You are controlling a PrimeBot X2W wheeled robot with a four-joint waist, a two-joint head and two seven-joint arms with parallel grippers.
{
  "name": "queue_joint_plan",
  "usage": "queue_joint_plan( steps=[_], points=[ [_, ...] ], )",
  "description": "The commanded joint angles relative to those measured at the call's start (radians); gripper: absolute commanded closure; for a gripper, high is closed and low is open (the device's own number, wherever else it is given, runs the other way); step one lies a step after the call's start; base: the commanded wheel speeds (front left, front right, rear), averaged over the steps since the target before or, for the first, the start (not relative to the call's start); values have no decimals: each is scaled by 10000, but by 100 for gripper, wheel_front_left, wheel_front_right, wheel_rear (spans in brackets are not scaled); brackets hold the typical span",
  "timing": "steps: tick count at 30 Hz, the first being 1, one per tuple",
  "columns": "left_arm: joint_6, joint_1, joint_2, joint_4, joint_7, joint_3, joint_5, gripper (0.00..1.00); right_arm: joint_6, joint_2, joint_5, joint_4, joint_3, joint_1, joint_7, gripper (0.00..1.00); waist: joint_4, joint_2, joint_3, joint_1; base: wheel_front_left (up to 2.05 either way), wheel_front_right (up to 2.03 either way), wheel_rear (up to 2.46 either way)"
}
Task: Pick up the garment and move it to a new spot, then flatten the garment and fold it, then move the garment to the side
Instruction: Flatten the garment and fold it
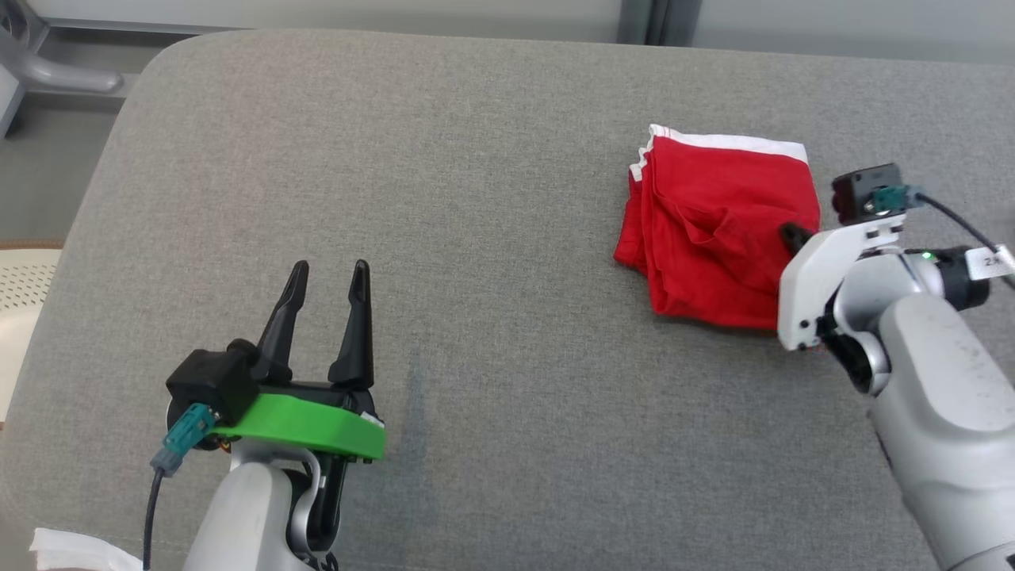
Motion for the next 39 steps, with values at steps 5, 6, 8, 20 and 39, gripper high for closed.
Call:
queue_joint_plan(
  steps=[5, 6, 8, 20, 39],
  points=[
    [-31, -159, 46, 13, -19, 60, -30, 0, -3, 531, 754, -195, 1235, 386, 2, 100, -71, 0, -38, 0, 0, 0, 0],
    [-31, -162, 47, 23, -20, 47, -35, 0, -3, 649, 1018, -289, 1537, 455, 38, 100, -81, 0, -55, 0, 0, 0, 0],
    [-31, -155, 57, 33, -19, 47, -42, 0, -3, 787, 1402, -540, 2042, 594, 70, 100, -99, 0, -89, 0, 0, 0, 0],
    [-31, 145, 145, 124, -20, 283, -10, 0, -3, 797, 3057, -3021, 3404, 1727, -793, 82, -369, 0, -427, 0, 0, 0, 0],
    [-31, 1033, 232, 483, -8, 1346, 352, 0, -3, 1121, -288, -5113, -1622, 4437, -3779, 0, -1371, 0, -1567, 0, 0, 0, 0]
  ],
)
